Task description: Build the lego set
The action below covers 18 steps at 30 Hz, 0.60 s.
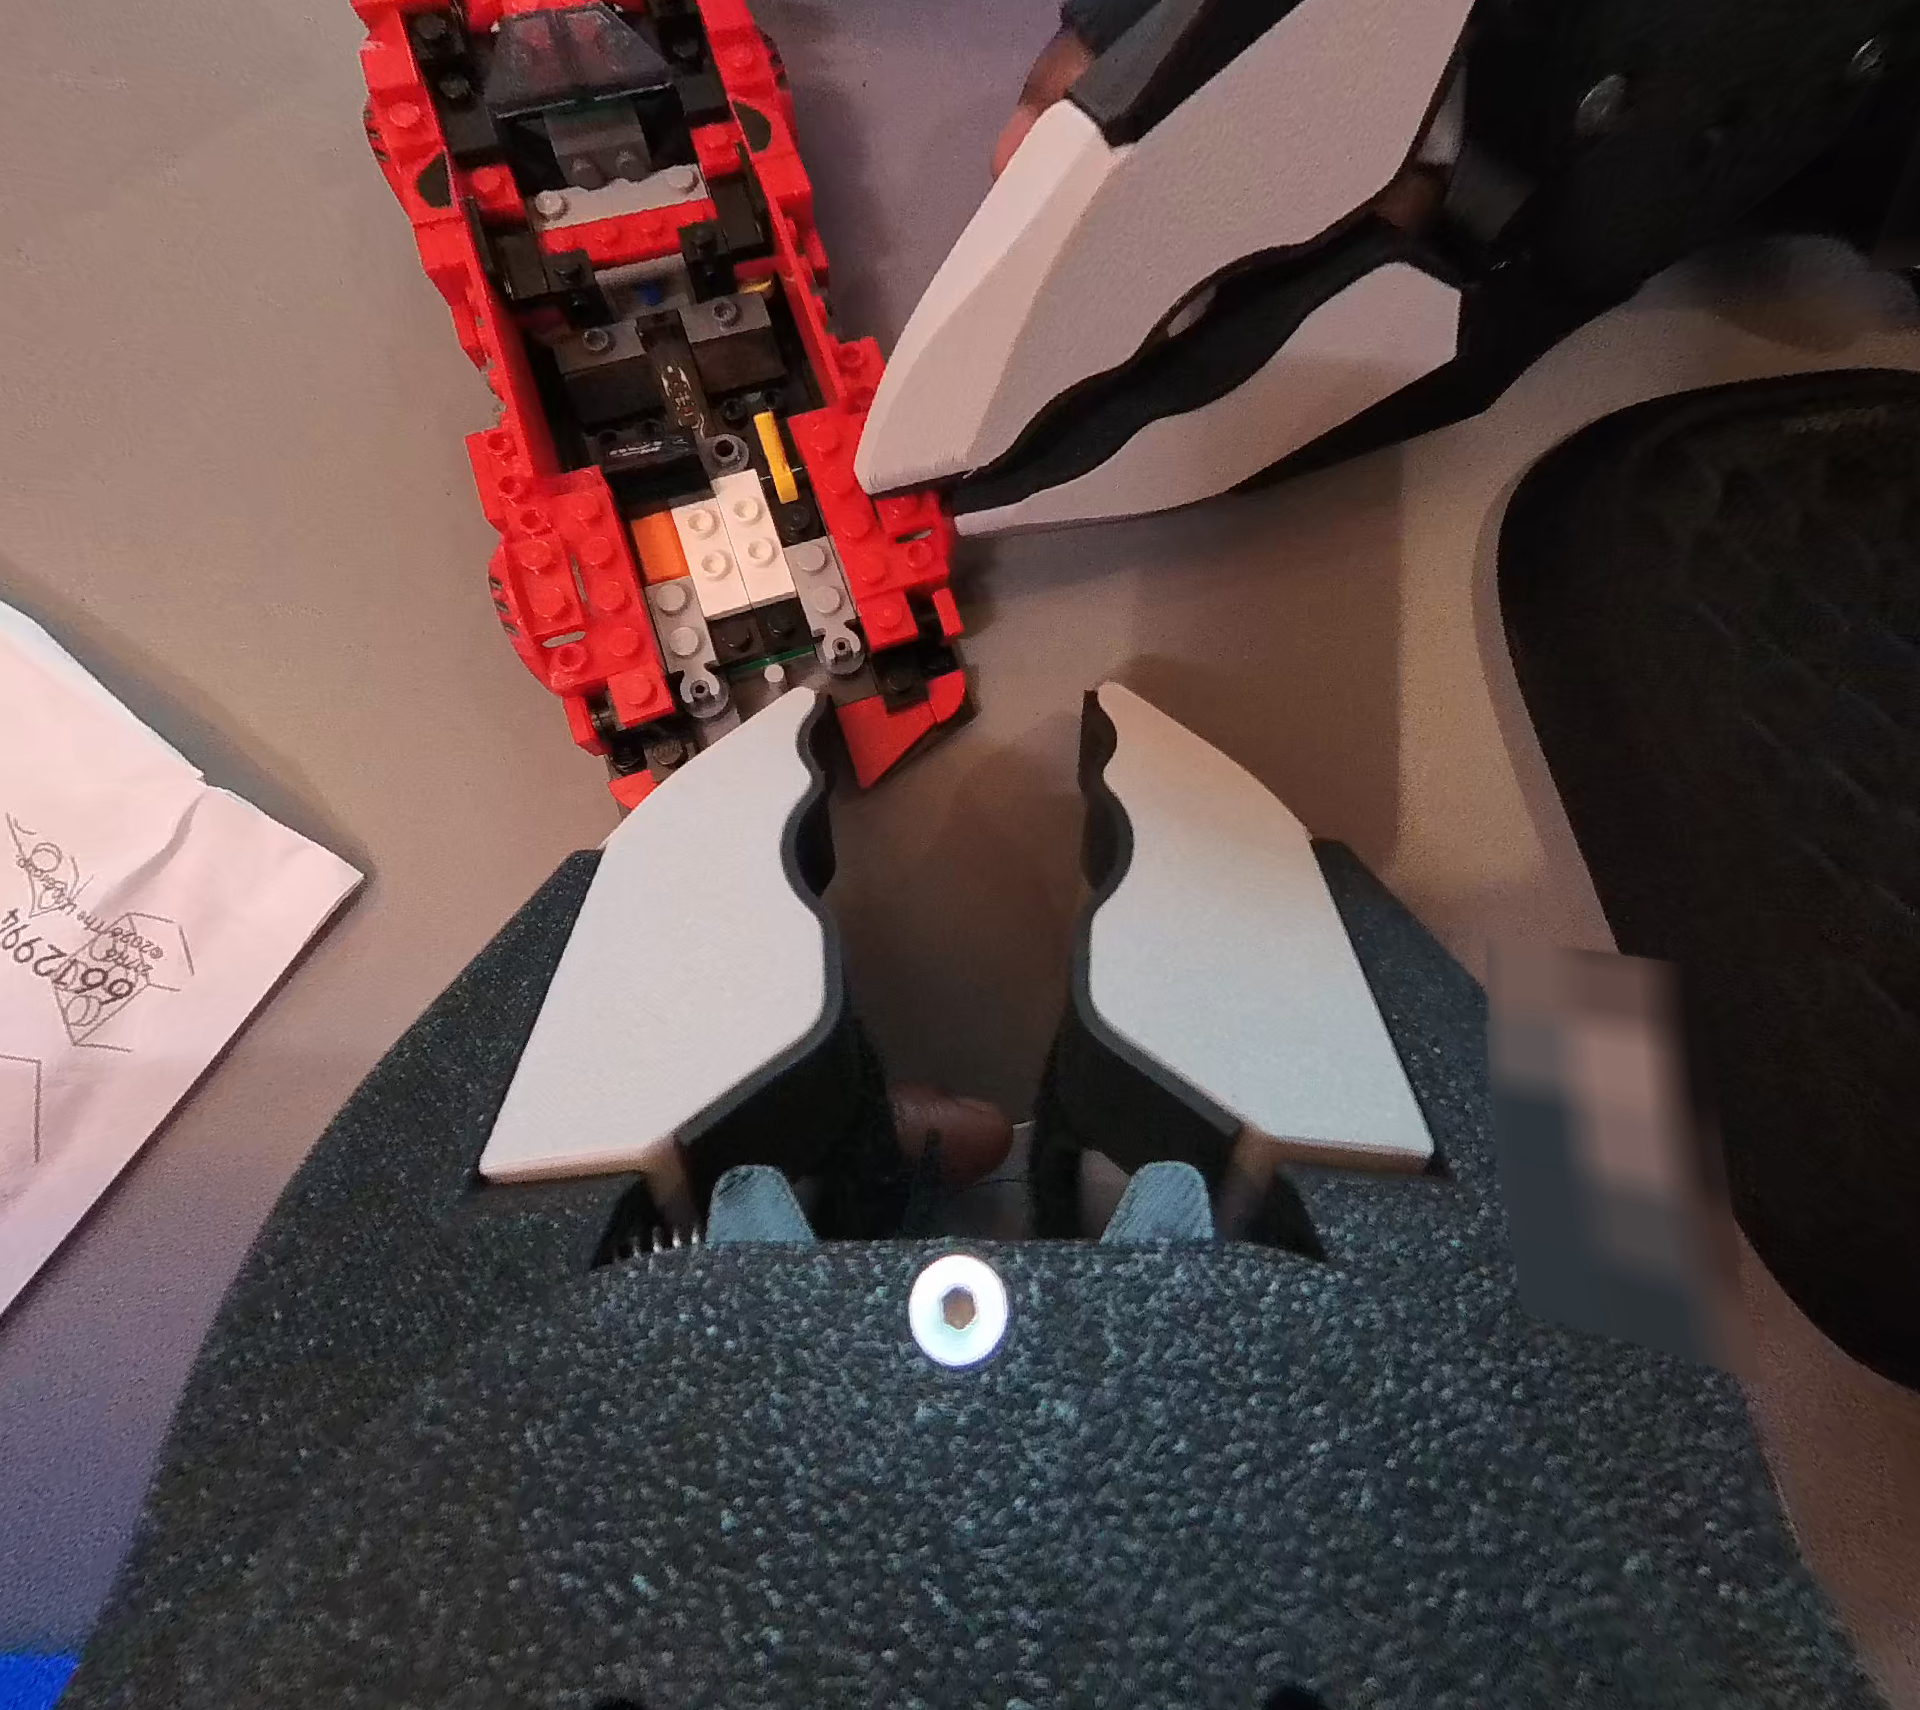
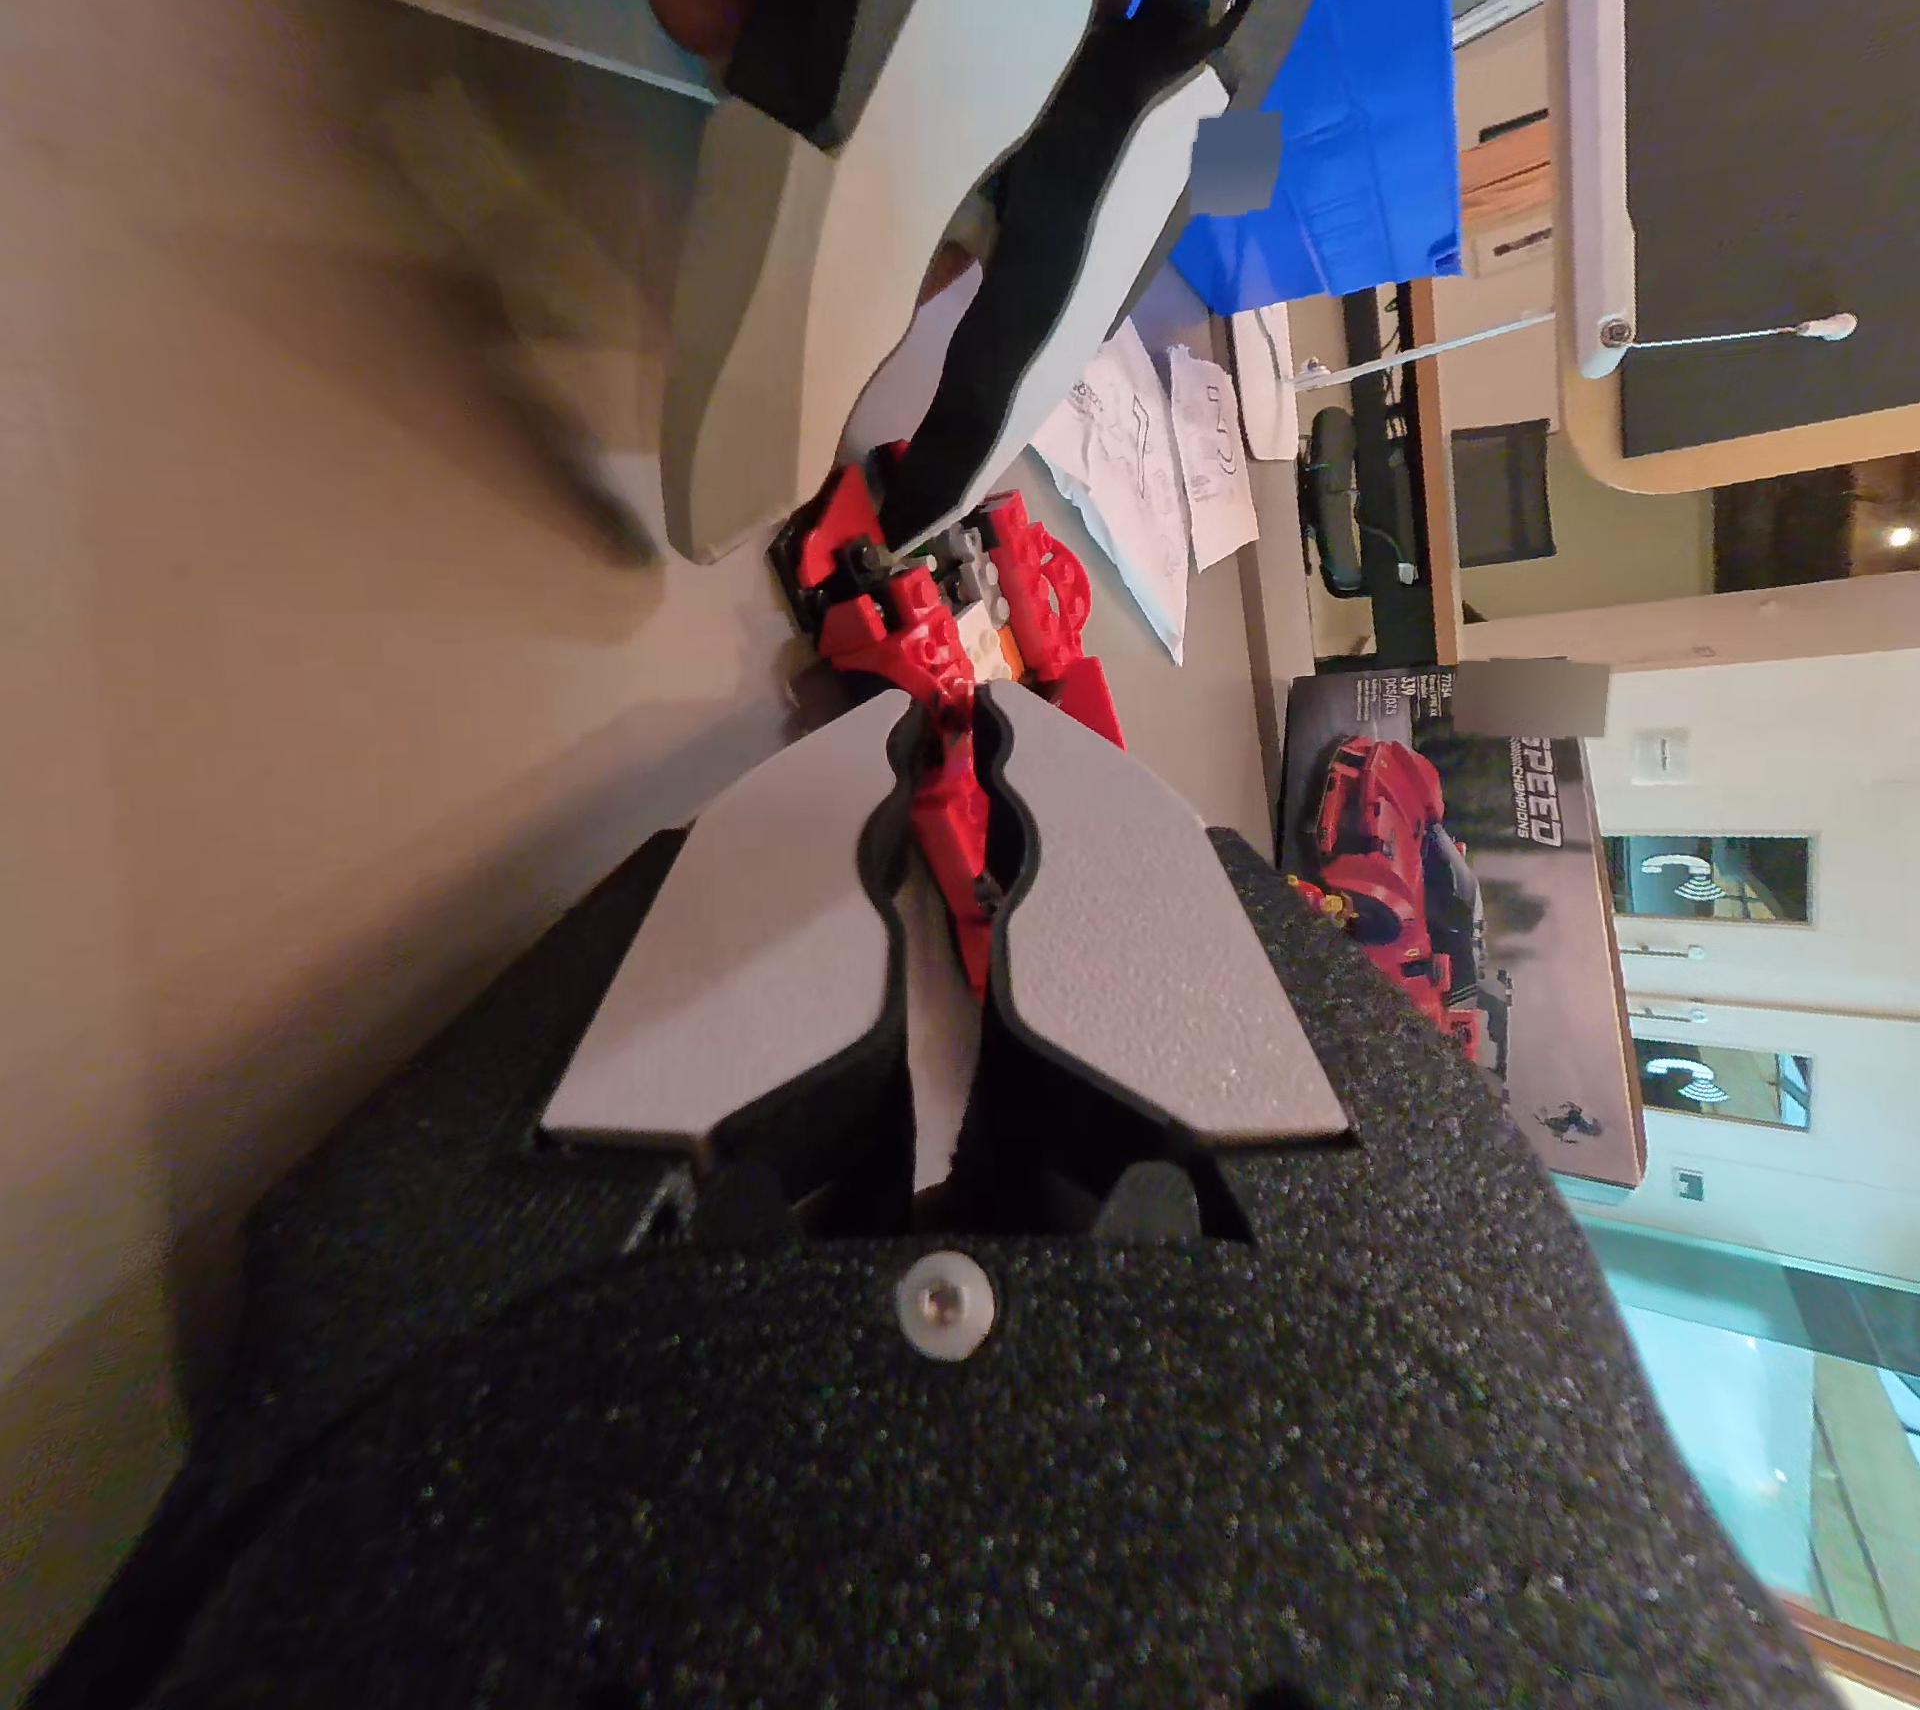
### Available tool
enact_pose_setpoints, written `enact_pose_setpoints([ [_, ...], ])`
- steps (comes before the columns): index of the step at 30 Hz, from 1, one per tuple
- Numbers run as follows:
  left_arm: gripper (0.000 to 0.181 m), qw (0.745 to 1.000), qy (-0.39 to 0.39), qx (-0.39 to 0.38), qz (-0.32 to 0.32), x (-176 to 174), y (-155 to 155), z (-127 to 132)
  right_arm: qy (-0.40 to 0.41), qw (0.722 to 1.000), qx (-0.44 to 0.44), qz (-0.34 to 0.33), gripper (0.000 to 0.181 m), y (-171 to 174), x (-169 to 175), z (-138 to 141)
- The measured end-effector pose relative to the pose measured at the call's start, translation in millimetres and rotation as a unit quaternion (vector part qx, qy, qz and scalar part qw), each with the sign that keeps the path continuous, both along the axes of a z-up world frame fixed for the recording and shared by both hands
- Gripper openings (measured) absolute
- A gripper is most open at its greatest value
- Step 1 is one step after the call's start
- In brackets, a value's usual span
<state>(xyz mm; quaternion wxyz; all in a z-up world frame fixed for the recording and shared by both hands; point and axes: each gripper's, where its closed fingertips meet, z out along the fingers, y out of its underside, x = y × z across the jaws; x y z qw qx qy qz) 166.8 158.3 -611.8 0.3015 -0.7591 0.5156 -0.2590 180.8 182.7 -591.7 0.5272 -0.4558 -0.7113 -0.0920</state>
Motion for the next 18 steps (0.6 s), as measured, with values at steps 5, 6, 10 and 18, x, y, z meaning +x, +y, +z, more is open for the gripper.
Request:
enact_pose_setpoints([
  [5, 0.044, 1.000, -0.002, -0.002, 0.000, -0.1, 0.2, 0.1, 0.002, 1.000, -0.012, 0.000, 0.009, 0.1, -0.1, -0.2],
  [6, 0.044, 1.000, -0.003, -0.003, 0.000, 0.0, 0.2, 0.1, 0.002, 1.000, -0.011, 0.001, 0.009, 0.0, 0.0, -0.2],
  [10, 0.044, 1.000, -0.003, -0.003, 0.000, -0.1, 0.2, 0.2, -0.002, 1.000, 0.002, -0.003, 0.009, 0.2, 0.1, -0.3],
  [18, 0.044, 1.000, -0.001, -0.001, 0.000, -0.1, 0.3, 0.1, -0.017, 1.000, 0.003, -0.013, 0.009, 0.5, 0.3, -1.1],
])
